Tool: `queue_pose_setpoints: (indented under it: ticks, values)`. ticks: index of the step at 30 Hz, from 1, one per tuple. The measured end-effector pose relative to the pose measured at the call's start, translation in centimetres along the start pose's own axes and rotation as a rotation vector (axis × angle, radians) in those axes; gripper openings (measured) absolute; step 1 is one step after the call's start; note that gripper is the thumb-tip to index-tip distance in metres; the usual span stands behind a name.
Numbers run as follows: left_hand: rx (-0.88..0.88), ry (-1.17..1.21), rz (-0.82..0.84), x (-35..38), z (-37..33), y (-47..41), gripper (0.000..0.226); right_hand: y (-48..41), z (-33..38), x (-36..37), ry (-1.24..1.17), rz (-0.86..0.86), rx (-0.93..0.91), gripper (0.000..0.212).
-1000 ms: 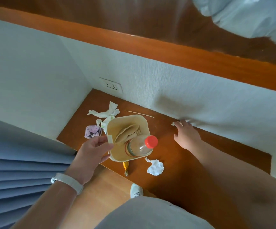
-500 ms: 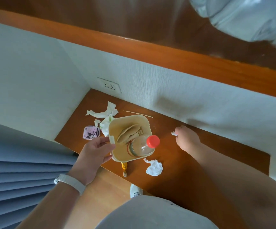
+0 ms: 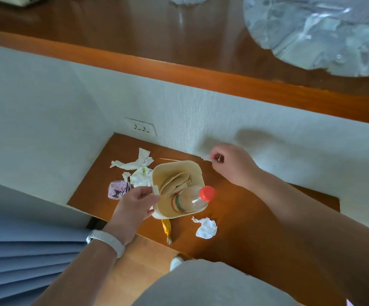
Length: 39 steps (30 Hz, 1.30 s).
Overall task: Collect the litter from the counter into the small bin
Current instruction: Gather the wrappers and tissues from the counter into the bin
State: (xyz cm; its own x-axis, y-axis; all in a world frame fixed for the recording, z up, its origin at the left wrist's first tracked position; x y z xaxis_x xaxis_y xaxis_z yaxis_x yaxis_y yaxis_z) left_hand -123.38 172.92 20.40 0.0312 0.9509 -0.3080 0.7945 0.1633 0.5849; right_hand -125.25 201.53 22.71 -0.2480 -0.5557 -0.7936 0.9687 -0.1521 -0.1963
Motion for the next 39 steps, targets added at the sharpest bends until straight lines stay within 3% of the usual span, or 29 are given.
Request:
queue_pose_setpoints:
  ticks: [6, 12, 18, 25, 32, 39]
  values:
    - [0.024, 0.014, 0.053, -0.7, -0.4, -0.3, 0.023, -0.1, 7.7, -1.6, -0.169, 0.155, 0.006, 0.006]
    - [0.056, 0.017, 0.097, -1.3, -0.3, -0.9, 0.023, 0.4, 11.5, 0.1, -0.076, 0.367, -0.033, 0.016]
    - [0.06, 0.03, 0.117, -2.6, 0.5, -1.6, 0.024, 1.1, 12.5, 1.1, -0.03, 0.409, -0.059, 0.012]
    - [0.014, 0.044, 0.059, -3.8, 1.8, -2.8, 0.024, 2.5, 8.1, 0.9, -0.04, 0.118, 0.034, 0.012]
    - [-0.028, 0.063, -0.027, -4.1, 2.9, -2.4, 0.023, 8.1, 0.9, 5.9, 0.174, 0.327, 0.133, 0.027]
    - [-0.036, 0.072, -0.056, -4.0, 3.0, -1.4, 0.024, 13.6, -3.0, 11.1, 0.291, 0.487, -0.072, 0.05]
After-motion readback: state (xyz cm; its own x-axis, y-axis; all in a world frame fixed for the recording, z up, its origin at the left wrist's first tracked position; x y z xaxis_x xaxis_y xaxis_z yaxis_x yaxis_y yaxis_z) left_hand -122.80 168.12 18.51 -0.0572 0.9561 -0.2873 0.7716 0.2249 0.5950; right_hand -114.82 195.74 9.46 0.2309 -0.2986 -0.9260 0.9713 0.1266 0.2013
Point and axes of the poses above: each hand's wrist, its own y-axis away from the middle knuckle, its own x-axis out of the palm, z = x × y, the point moved 3 cm from there along -y, towards the middle knuckle, and after that the axes turned 14 degrees about -z, right-handed, at the moved point
